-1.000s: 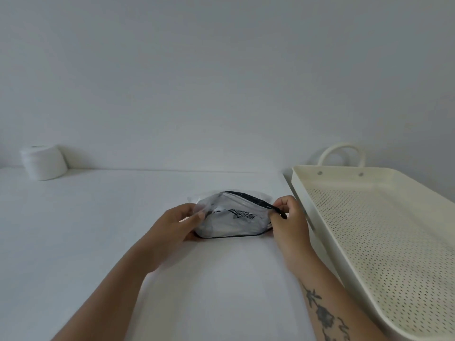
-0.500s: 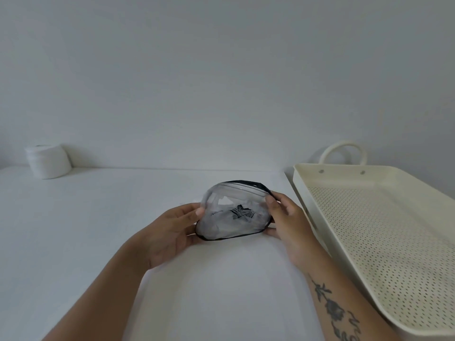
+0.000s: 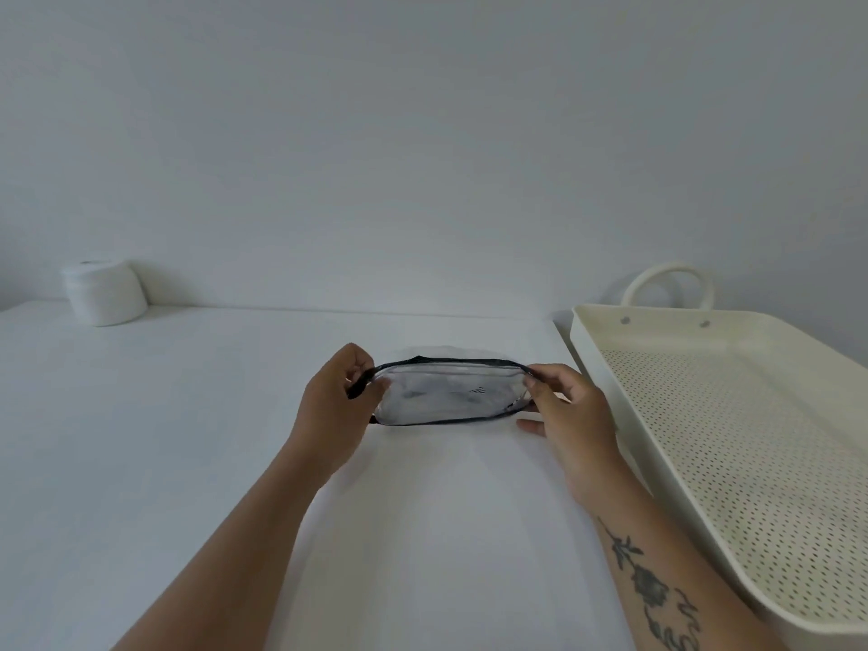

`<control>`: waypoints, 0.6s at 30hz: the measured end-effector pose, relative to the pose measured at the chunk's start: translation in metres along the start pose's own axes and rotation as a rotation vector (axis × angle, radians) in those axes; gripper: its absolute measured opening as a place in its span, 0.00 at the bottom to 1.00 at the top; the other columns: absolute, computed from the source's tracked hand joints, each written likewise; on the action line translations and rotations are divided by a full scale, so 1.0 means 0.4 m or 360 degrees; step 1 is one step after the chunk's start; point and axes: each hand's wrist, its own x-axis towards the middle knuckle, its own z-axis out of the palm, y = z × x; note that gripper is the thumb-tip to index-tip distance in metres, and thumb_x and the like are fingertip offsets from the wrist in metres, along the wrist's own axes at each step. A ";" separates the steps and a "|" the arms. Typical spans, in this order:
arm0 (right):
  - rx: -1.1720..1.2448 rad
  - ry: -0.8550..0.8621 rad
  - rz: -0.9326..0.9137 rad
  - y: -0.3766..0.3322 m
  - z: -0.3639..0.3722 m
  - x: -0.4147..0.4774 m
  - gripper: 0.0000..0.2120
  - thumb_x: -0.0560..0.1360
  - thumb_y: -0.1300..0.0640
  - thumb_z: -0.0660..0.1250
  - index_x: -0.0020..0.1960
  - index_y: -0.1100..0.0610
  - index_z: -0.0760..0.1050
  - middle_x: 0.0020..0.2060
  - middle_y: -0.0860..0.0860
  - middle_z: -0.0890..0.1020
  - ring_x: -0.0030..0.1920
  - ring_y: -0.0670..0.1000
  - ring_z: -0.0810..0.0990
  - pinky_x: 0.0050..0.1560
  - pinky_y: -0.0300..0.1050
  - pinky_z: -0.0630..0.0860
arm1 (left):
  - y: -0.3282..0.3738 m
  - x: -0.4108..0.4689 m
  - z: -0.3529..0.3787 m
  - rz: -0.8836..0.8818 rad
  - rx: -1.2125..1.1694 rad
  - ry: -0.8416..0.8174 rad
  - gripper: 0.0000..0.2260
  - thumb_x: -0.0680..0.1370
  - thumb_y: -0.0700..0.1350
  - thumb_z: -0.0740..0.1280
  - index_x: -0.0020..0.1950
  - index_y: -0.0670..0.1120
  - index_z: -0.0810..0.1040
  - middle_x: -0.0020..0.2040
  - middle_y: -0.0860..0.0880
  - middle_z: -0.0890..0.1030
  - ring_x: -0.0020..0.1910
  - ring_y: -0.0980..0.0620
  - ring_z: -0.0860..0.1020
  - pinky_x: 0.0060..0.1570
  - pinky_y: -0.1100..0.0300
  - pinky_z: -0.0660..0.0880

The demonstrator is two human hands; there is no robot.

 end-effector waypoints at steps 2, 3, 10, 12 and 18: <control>-0.0032 0.0019 -0.0043 0.001 0.003 -0.004 0.14 0.77 0.64 0.64 0.47 0.46 0.82 0.46 0.48 0.82 0.44 0.50 0.83 0.37 0.39 0.81 | 0.001 -0.004 0.004 0.0104 0.0164 0.0100 0.13 0.75 0.40 0.67 0.36 0.51 0.66 0.33 0.54 0.69 0.30 0.58 0.66 0.32 0.61 0.67; -0.0065 0.0009 -0.0067 0.001 0.006 -0.007 0.17 0.77 0.65 0.63 0.48 0.44 0.82 0.48 0.46 0.82 0.45 0.51 0.82 0.38 0.39 0.81 | 0.004 -0.006 0.006 0.0136 0.0218 0.0144 0.14 0.75 0.40 0.67 0.35 0.52 0.65 0.33 0.54 0.69 0.31 0.59 0.66 0.32 0.61 0.65; -0.0143 -0.0057 -0.0048 -0.009 0.025 -0.019 0.17 0.77 0.61 0.62 0.53 0.41 0.82 0.55 0.48 0.81 0.44 0.45 0.81 0.41 0.40 0.83 | 0.013 -0.034 -0.004 0.0224 0.0155 -0.0115 0.12 0.69 0.52 0.72 0.46 0.60 0.70 0.47 0.61 0.74 0.50 0.62 0.71 0.43 0.67 0.66; -0.0160 -0.0116 -0.0044 -0.013 0.030 -0.019 0.13 0.76 0.56 0.66 0.53 0.39 0.81 0.54 0.47 0.80 0.41 0.44 0.81 0.44 0.45 0.83 | 0.018 -0.043 -0.009 0.0218 0.0092 -0.0225 0.17 0.68 0.60 0.71 0.53 0.63 0.71 0.53 0.68 0.73 0.59 0.64 0.68 0.48 0.68 0.68; -0.0279 -0.0225 -0.0083 -0.010 0.043 -0.020 0.12 0.72 0.45 0.71 0.55 0.40 0.80 0.54 0.42 0.80 0.52 0.48 0.80 0.55 0.54 0.79 | 0.025 -0.032 -0.015 0.0309 0.0250 -0.0262 0.10 0.73 0.57 0.70 0.53 0.65 0.74 0.51 0.65 0.77 0.56 0.67 0.71 0.49 0.78 0.64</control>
